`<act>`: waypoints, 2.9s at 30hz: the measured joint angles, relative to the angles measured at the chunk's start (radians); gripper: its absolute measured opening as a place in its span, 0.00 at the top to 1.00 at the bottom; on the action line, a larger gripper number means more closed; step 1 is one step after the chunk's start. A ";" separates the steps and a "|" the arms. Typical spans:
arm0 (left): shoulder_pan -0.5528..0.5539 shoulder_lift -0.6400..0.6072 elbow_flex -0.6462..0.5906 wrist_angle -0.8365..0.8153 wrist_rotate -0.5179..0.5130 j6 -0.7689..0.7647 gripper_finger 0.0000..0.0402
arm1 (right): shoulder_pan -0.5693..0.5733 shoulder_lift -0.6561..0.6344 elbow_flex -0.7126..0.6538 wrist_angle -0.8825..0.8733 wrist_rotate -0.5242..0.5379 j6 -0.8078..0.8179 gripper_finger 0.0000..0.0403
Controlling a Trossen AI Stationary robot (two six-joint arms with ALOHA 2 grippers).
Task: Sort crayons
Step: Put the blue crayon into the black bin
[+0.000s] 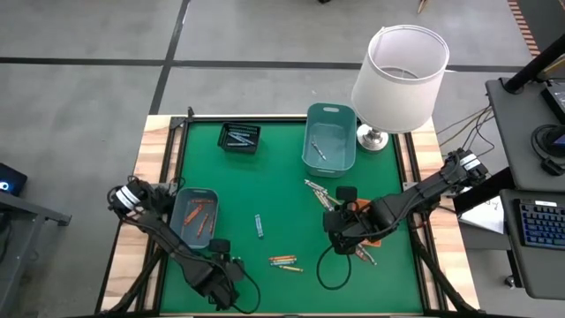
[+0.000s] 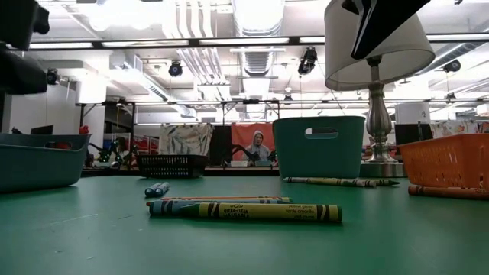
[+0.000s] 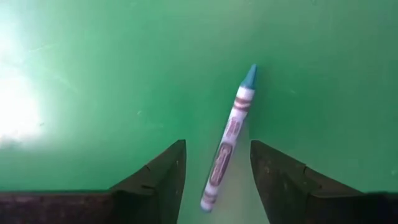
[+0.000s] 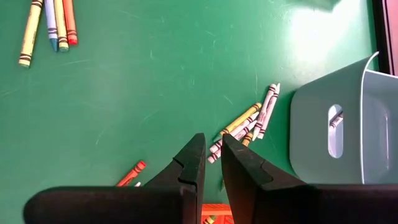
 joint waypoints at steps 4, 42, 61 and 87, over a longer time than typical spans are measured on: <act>0.000 0.000 -0.028 0.044 0.000 0.000 0.60 | 0.000 0.000 0.000 0.000 -0.001 0.000 0.89; 0.053 -0.066 0.223 -0.195 -0.134 0.213 1.00 | 0.000 0.000 0.000 -0.003 -0.014 -0.053 0.89; 0.534 -0.290 0.262 -0.388 -0.248 0.876 1.00 | 0.000 0.000 0.000 -0.002 -0.021 -0.053 0.89; 1.470 -0.200 0.222 -0.190 -0.026 1.621 1.00 | -0.010 0.001 -0.001 0.029 -0.017 0.000 0.89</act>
